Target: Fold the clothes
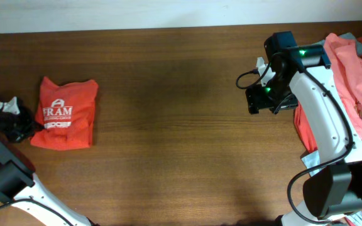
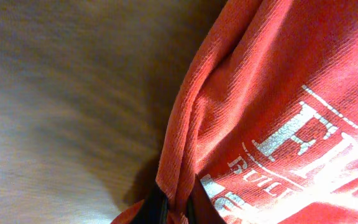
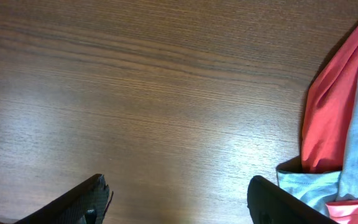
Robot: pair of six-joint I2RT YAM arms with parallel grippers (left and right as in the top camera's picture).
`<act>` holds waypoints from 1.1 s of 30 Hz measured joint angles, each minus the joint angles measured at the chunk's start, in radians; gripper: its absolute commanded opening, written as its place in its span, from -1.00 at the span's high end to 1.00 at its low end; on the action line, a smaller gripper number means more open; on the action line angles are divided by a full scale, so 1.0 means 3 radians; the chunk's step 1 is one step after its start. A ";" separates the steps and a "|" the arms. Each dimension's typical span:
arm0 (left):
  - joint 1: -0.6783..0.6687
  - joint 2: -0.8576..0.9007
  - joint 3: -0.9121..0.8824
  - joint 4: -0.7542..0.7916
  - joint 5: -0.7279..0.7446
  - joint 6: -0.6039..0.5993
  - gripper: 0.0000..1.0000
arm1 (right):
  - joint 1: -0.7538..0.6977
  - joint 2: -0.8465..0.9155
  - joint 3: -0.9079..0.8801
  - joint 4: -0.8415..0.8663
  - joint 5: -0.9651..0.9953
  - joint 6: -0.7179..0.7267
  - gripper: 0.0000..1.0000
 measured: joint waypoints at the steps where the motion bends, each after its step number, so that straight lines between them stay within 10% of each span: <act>1: 0.0047 0.0000 -0.0001 0.0019 -0.0003 0.0001 0.99 | 0.0000 0.0000 0.0000 0.0000 0.0000 0.0000 -0.53; 4: 0.0155 0.0000 -0.0001 0.0055 -0.0003 0.0000 0.92 | 0.0000 0.0000 0.0000 0.0000 0.0000 0.0000 -0.53; 6: 0.0203 0.0000 -0.0001 0.0061 -0.0003 0.0000 -0.99 | 0.0000 0.0000 0.0000 0.0000 0.0000 0.0000 -0.53; 20: 0.0092 -0.0598 0.0145 0.0028 -0.0032 -0.0343 -0.99 | 0.0000 0.0000 -0.0001 0.0140 0.0001 -0.0001 -0.54; 33: -0.1718 -0.1801 0.0253 -0.0066 -0.0237 0.0006 -0.99 | -0.0006 0.0000 0.0034 0.0843 -0.0183 -0.0011 -0.97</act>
